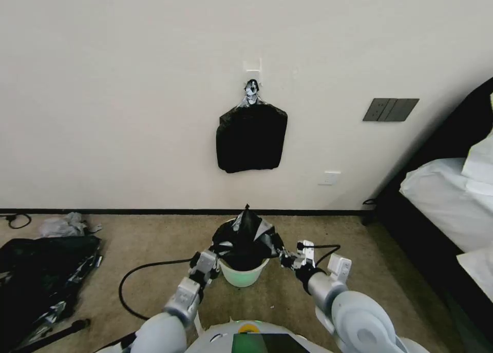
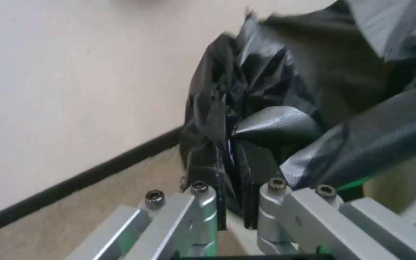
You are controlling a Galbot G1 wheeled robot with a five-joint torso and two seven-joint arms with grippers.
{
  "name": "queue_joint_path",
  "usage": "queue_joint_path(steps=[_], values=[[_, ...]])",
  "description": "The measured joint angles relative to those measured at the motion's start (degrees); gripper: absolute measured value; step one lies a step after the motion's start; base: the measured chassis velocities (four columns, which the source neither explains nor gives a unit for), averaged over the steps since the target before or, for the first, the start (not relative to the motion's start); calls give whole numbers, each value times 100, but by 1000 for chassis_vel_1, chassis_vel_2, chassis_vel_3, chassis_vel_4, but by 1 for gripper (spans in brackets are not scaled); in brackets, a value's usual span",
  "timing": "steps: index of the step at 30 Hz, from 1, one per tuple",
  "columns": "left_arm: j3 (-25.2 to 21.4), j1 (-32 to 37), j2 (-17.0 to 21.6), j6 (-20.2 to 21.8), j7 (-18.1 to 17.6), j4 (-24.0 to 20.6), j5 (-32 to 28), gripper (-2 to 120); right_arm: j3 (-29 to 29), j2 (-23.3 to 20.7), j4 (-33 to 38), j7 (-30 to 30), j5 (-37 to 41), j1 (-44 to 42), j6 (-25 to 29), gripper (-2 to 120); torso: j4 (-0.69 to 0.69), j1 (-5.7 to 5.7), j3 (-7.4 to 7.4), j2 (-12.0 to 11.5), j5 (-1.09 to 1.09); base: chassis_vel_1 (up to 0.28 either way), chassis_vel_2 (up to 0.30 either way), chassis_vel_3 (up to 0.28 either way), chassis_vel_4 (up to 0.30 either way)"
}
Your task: Place a trash bag onto the trash bin.
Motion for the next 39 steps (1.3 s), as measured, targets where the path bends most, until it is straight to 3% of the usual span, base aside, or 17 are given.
queue_joint_path(steps=[5, 15, 28, 39], values=[[-88, 150, 224, -16, -35, 9, -262, 8, -369, 11, -48, 97, -91, 69, -25, 0, -1, 0, 0, 0, 0, 0, 0, 0, 0], [-190, 322, 224, -76, 52, 265, -269, 8, -613, 169, -145, 125, -362, -153, -30, 0, -1, 0, 0, 0, -1, 0, 0, 0, 0], [-5, 552, -249, -163, 10, 729, -227, 8, -799, 589, -588, 427, -541, -373, 46, 0, 0, 0, 0, 0, 0, 0, 0, 0, 0], [175, 308, -663, -310, -85, 1360, -296, 8, -804, 999, -1204, 384, -640, -79, 102, 0, -1, 0, 0, 0, -1, 0, 0, 0, 0]])
